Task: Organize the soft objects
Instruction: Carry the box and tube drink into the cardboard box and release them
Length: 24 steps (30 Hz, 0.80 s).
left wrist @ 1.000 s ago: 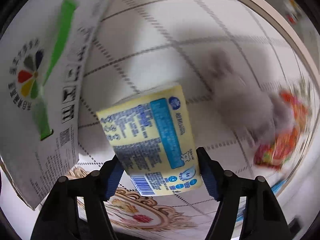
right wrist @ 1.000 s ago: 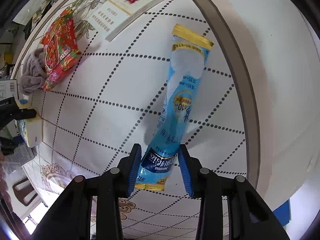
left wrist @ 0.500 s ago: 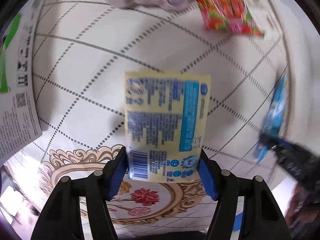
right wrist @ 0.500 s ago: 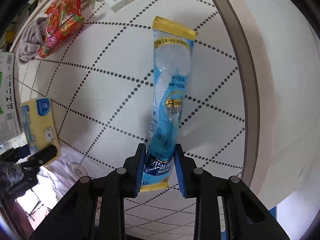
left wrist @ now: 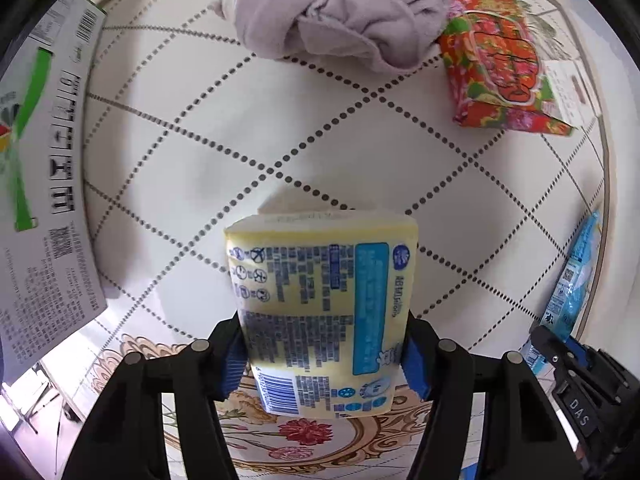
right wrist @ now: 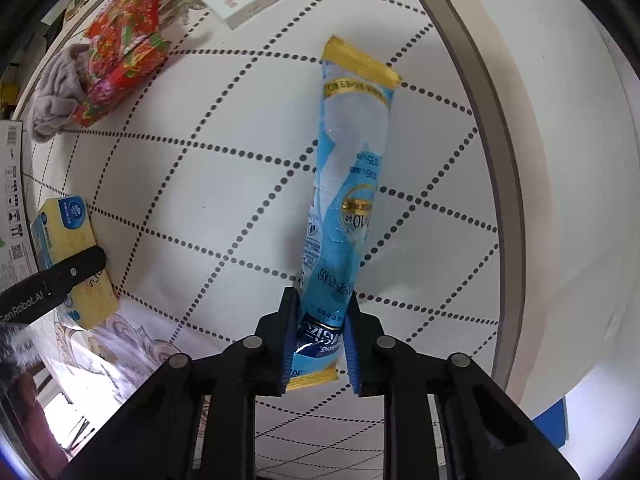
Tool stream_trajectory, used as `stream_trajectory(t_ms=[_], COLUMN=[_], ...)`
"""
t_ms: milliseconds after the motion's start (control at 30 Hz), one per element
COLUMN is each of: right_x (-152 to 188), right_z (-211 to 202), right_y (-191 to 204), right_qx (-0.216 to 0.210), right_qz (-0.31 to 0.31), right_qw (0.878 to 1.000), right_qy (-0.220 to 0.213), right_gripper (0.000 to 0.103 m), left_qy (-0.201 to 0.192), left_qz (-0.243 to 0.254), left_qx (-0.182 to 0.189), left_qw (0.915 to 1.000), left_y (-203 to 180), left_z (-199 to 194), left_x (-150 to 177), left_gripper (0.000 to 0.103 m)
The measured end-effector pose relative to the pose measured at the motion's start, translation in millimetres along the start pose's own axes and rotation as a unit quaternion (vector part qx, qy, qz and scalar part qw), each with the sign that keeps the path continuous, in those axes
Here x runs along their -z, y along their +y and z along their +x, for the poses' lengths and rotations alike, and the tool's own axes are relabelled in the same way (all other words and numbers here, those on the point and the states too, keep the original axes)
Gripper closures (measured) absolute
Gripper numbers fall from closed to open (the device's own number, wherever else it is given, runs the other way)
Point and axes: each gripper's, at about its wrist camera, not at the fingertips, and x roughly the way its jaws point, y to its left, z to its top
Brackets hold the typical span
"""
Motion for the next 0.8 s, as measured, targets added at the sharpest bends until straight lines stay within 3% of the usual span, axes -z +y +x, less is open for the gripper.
stream_trajectory(t_ms=[333,467,500,633,800], right_x=[27.5,42.9,47.3,64.1,83.0], right_z=[-47.7,-85.7,-97.2,-145.3,-197.1], right_y=[27.5,49.4,57.8,109.9,203.9], right_qx=[-0.027,-0.051,-0.057,-0.075,-0.111], right_qz=[-0.03,-0.048,-0.055,-0.097,-0.155], right_qw=[0.998,0.996,0.994,0.987,0.972], right_qy=[-0.04,-0.061,-0.07,-0.105,-0.14], right_gripper=[0.086,0.086,0.086,0.086,0.086], left_qy=[-0.075,-0.113,-0.125,-0.177,-0.225], left_qz=[0.011,0.009,0.009,0.007,-0.009], left_qx=[0.032,0.071,0.079,0.098,0.102], left_qw=[0.9966,0.9911,0.989,0.9792,0.9689], left_y=[13.8,35.3,31.2,53.7,133.2], left_z=[-63.3,-114.3,-143.9,-191.0,-266.6], left_x=[55.1,67.1,66.6,71.6,85.5], left_gripper=[0.043,0.043,0.043,0.043,0.043])
